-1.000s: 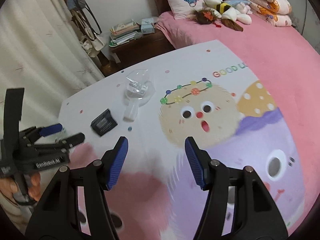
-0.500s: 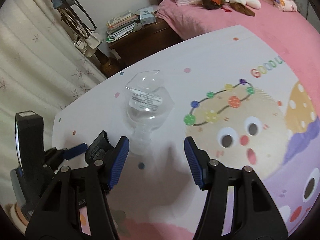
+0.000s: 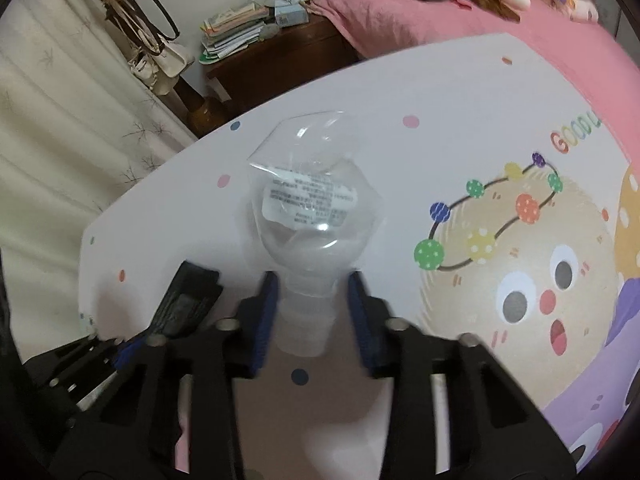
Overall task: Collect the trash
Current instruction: 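Grasp the black packet with the left tool while the right tool grasps the clear bottle, then carry the black packet and clear bottle down over the bin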
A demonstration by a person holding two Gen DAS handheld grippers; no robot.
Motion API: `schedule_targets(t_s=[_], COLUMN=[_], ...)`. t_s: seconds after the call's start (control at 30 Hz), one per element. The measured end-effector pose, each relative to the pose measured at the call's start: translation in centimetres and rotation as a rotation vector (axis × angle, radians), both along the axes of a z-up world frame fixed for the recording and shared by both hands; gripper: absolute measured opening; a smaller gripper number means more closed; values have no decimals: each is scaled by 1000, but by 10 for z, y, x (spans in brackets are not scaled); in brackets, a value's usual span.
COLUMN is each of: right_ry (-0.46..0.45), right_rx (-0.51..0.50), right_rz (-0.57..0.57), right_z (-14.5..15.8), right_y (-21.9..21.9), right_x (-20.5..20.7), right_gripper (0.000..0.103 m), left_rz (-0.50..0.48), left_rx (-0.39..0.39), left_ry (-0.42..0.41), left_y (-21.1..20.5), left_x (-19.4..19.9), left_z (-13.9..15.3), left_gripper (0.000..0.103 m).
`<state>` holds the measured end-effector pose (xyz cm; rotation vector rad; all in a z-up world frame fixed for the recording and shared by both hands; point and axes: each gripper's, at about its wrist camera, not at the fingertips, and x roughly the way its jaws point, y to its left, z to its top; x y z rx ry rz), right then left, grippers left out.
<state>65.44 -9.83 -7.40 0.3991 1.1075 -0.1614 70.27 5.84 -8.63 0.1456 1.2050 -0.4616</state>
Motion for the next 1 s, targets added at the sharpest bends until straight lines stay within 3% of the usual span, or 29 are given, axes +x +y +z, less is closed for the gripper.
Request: schedule_targets(t_s=[0.27,0.57,0.73,1.0], right_ry=[-25,-99,-133,-197], right_rx=[18,80,114,142], right_rz=[5,42,91,252], right_z=[2,30,52,90], right_y=[-6,-25,-38,-57], right_x=[-27,-114,-179,-309], right_gripper=[25,25,25,25], left_rz=[70,118,124,154], left_rx=[-124,-219,-204,-181], left_ry=[8,-31,-61,-124], left_y=[24,28,21,2], left_x=[-40,-118,-194,-346], left_z=[18,57,77,104], left_gripper=[11,10,10,10])
